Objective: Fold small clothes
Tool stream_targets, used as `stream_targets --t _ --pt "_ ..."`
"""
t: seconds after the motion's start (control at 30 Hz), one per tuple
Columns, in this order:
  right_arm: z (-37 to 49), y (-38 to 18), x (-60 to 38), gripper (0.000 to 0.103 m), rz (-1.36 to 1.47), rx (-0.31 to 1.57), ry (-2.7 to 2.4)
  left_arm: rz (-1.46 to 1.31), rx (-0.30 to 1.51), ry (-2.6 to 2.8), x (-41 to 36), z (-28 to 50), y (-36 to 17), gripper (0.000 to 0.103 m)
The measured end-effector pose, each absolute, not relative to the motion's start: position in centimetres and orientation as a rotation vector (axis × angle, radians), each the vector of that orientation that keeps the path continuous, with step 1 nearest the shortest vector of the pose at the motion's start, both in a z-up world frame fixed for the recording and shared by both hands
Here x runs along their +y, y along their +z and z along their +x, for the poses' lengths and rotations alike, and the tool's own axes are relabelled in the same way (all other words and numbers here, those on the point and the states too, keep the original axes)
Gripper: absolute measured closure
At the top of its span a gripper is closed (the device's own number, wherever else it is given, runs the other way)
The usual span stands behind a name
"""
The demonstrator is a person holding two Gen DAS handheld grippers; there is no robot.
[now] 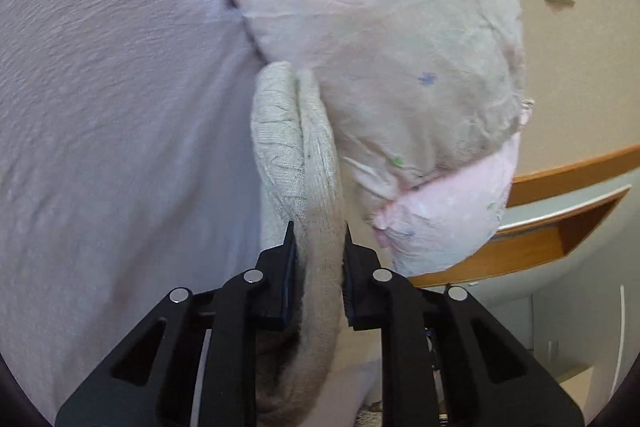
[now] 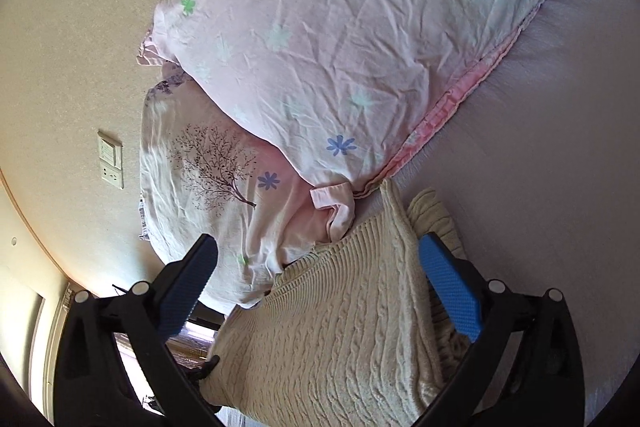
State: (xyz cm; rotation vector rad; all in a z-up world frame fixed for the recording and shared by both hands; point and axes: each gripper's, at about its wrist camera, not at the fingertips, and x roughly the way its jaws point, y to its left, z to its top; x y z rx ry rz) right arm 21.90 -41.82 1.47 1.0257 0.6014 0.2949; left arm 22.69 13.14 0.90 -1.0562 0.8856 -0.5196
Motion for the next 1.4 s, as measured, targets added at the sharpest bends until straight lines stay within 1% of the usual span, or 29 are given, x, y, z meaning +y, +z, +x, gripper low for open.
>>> stream_targets --t 0.1,0.2,0.27,0.37,0.4,0.43,0.47,0.5,0.53,0.57,0.6,0.63,0.67,0.7,0.73,0.8,0.87,0.9,0.93,1.07,1.1,1.17,1.2,1.23,1.33,1.37,1.4 --pt "21.2 2.7 -42.2 0.002 0.987 0.564 0.293 -1.023 0.819 -0.706 7.1 23.2 5.1 0.085" --pt "20.8 3.4 -43.0 0.002 0.954 0.546 0.281 -0.992 0.831 -0.895 -1.7 24.5 6.8 0.086" --pt "20.7 3.5 -43.7 0.002 0.923 0.551 0.255 -1.018 0.892 -0.994 -8.2 25.6 5.7 0.086" --pt "20.6 3.0 -45.4 0.002 0.915 0.580 0.193 -1.094 1.095 -1.041 -15.9 26.9 2.1 0.085" --pt "20.6 2.6 -45.9 0.002 0.937 0.593 0.193 -1.129 1.137 -1.068 -17.0 27.1 1.3 0.085" --pt "20.6 2.4 -46.3 0.002 0.959 0.606 0.202 -1.161 1.139 -1.122 -17.3 27.0 1.1 0.085" --pt "20.6 2.2 -46.6 0.002 0.978 0.615 0.218 -1.135 1.106 -1.140 -16.8 26.8 1.7 0.085" --pt "20.6 2.3 -46.7 0.002 0.984 0.624 0.239 -1.087 1.050 -1.123 -15.7 26.4 2.7 0.082" --pt "20.7 2.5 -46.4 0.003 0.973 0.638 0.263 -1.038 0.992 -1.101 -14.4 26.1 3.8 0.068" --pt "20.8 2.8 -45.9 0.004 0.944 0.657 0.286 -0.985 0.946 -1.056 -12.8 25.8 4.7 0.056" --pt "20.9 3.1 -45.1 0.007 0.902 0.685 0.296 -0.929 0.912 -0.981 -11.1 25.4 5.4 0.037" --pt "21.2 3.4 -44.3 0.012 0.847 0.722 0.294 -0.877 0.890 -0.902 -9.5 25.4 5.9 0.032" --pt "21.3 3.4 -43.3 0.015 0.803 0.755 0.292 -0.818 0.884 -0.830 -8.0 25.3 6.1 0.032" --pt "21.6 3.3 -42.5 0.023 0.772 0.787 0.302 -0.773 0.886 -0.776 -6.7 25.3 6.0 0.032" --pt "21.9 3.1 -41.7 0.034 0.753 0.815 0.314 -0.735 0.891 -0.720 -5.5 25.0 5.7 0.032" --pt "22.0 2.7 -40.4 0.044 0.708 0.857 0.329 -0.675 0.923 -0.629 -3.5 24.6 4.2 0.032" --pt "22.3 2.2 -39.1 0.049 0.638 0.904 0.312 -0.651 0.966 -0.593 -2.7 24.6 2.6 0.032" --pt "22.4 2.0 -38.6 0.074 0.603 0.923 0.302 -0.642 0.983 -0.587 -2.6 24.5 2.0 0.031" --pt "22.4 1.8 -38.5 0.093 0.588 0.927 0.260 -0.634 0.995 -0.587 -2.8 24.5 1.6 0.030" --pt "21.3 1.6 -42.2 0.092 0.732 0.847 0.174 -0.581 1.032 -0.595 -4.9 24.8 0.8 0.026" --pt "21.3 1.3 -42.7 0.089 0.743 0.860 0.162 -0.570 1.036 -0.603 -5.8 25.0 0.7 0.023" --pt "21.5 0.9 -43.0 0.062 0.760 0.908 0.144 -0.545 1.054 -0.621 -6.8 24.9 0.4 0.022" --pt "21.7 0.9 -42.9 0.027 0.750 0.931 0.135 -0.533 1.067 -0.628 -7.3 24.8 0.2 0.022" --pt "21.8 1.0 -42.8 0.014 0.742 0.930 0.133 -0.525 1.078 -0.634 -7.8 24.9 -0.1 0.022" --pt "22.1 0.4 -42.5 0.014 0.765 0.959 0.186 -0.533 1.071 -0.645 -8.4 24.8 -0.6 0.021" --pt "22.3 -0.1 -42.3 0.020 0.782 0.983 0.206 -0.533 1.071 -0.647 -8.5 24.8 -0.5 0.021" --pt "22.6 -0.8 -42.0 0.039 0.805 1.015 0.234 -0.538 1.069 -0.643 -8.7 24.9 -0.6 0.022"
